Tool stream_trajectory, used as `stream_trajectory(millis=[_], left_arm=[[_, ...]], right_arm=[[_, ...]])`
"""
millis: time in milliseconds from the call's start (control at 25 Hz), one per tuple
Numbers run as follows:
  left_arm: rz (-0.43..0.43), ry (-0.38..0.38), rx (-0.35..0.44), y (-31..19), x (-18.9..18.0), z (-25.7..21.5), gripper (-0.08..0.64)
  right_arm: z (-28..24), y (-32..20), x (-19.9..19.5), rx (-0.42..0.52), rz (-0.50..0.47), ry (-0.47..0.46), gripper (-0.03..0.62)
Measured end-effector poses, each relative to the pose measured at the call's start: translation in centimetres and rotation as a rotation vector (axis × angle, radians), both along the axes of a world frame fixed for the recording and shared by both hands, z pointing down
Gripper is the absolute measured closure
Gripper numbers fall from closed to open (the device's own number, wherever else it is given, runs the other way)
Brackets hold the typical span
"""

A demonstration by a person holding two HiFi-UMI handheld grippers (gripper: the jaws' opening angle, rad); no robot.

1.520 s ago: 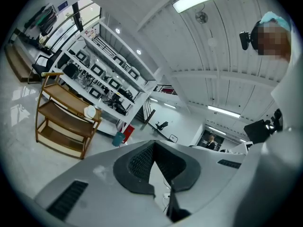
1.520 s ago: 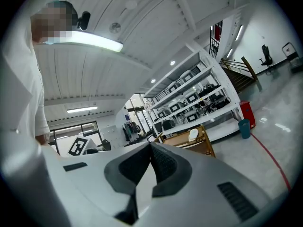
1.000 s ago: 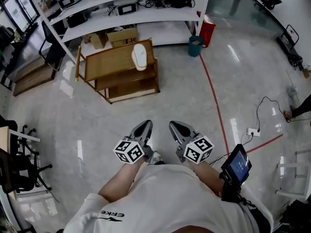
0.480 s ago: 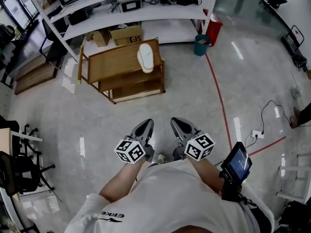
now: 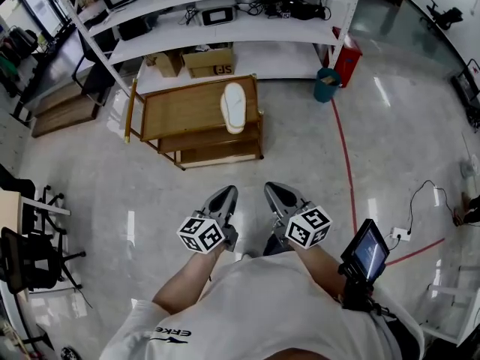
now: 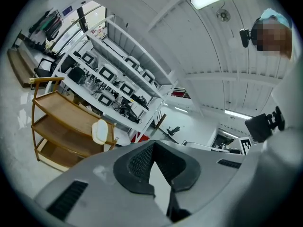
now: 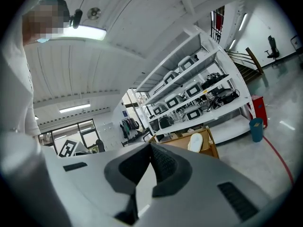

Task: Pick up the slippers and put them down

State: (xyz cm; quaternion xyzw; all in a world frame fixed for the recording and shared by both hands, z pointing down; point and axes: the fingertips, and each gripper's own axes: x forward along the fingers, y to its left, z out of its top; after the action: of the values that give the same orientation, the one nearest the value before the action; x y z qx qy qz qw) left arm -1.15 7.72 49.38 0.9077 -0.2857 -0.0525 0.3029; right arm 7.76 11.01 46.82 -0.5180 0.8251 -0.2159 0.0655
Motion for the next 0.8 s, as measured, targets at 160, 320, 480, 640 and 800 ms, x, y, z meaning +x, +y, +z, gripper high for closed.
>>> stream_trajectory(millis=[160, 320, 480, 640, 800], left_arm=[[-0.038, -0.022, -0.011, -3.3, 2.2, 0.2, 0.557], [-0.076, -0.049, -0.022, -6.1, 4.6, 0.7, 0.557], [-0.124, -0.067, -0.039, -8.3, 6.3, 1.1, 0.557], [-0.164, -0.075, -0.060, -9.6, 7.5, 1.5, 0.557], [-0.194, -0.087, -0.084, -10.7, 8.0, 2.2, 0.557]], right_arm=[[-0.1, -3.3, 2.5, -0.001, -0.023, -0.011, 0.588], [0.2, -6.2, 5.4, -0.007, -0.050, -0.024, 0.588], [0.6, -8.5, 7.5, -0.019, -0.077, -0.041, 0.586], [0.9, -10.2, 8.8, -0.026, -0.104, -0.053, 0.588], [1.6, -11.9, 9.9, -0.038, -0.111, -0.069, 0.588]])
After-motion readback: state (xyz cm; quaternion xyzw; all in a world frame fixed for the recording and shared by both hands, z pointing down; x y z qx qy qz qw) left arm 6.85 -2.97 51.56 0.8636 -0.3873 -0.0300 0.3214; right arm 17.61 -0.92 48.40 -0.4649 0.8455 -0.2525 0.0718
